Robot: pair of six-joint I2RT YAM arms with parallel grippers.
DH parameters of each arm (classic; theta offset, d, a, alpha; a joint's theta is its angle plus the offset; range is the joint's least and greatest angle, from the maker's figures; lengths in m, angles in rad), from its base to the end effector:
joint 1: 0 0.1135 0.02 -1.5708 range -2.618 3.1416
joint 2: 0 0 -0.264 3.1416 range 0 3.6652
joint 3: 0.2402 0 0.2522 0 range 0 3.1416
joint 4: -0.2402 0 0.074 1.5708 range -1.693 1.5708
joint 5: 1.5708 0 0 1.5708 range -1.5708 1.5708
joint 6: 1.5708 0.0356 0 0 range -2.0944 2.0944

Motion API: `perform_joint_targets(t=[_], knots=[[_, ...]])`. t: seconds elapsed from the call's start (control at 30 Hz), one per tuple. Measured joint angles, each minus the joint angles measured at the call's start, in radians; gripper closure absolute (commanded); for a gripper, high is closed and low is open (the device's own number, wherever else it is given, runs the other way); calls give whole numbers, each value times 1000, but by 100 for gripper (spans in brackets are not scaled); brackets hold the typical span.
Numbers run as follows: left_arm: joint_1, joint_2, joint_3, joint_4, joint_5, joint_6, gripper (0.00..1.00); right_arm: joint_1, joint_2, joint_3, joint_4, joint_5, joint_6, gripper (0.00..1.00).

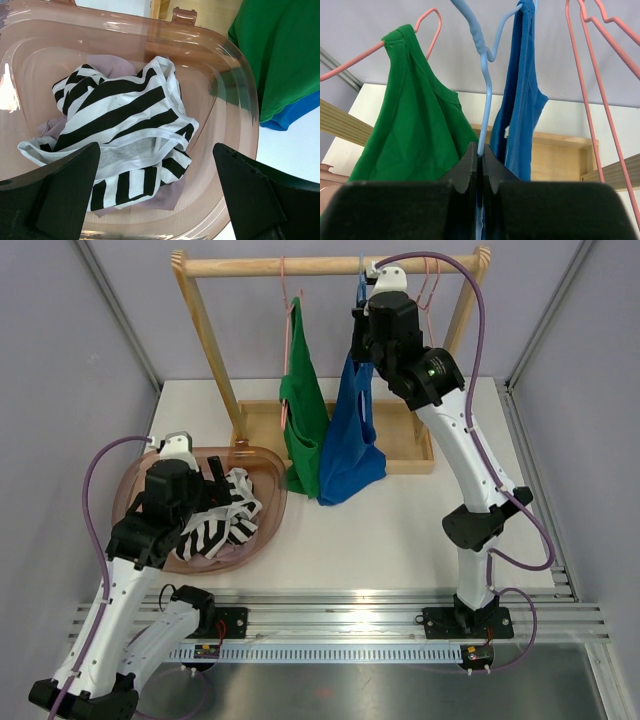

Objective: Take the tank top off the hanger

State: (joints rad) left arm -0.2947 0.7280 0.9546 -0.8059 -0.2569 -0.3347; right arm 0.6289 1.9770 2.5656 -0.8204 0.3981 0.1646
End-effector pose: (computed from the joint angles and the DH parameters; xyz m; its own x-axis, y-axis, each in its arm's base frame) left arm 0.1355 -0.0317 0.3433 -0.5202 -0.1741 -0.8361 -0.0989 0.9847 -0.1435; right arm 0.3305 0.2234 0.5174 -0.2221 0.0252 -0.9747 -0.2035 0.9765 0.0716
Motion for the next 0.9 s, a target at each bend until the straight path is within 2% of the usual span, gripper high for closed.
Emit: perform_joint_targets(t=[0.37,0.67,0.77,0.9], knots=[[-2,-21,0,7,26,10,1,0,-88,9,-43,-47,-16,100],[-11,-90,9,66,178,21,1,0,-269,-65,-49,-136,-15,100],[-37,-86,48,89,248,3,1,-1,-329,-126,-62,-184,-10,100],[-134,-51,148,133,280,-23,1,-1,-473,-341,-68,-269,15,100]])
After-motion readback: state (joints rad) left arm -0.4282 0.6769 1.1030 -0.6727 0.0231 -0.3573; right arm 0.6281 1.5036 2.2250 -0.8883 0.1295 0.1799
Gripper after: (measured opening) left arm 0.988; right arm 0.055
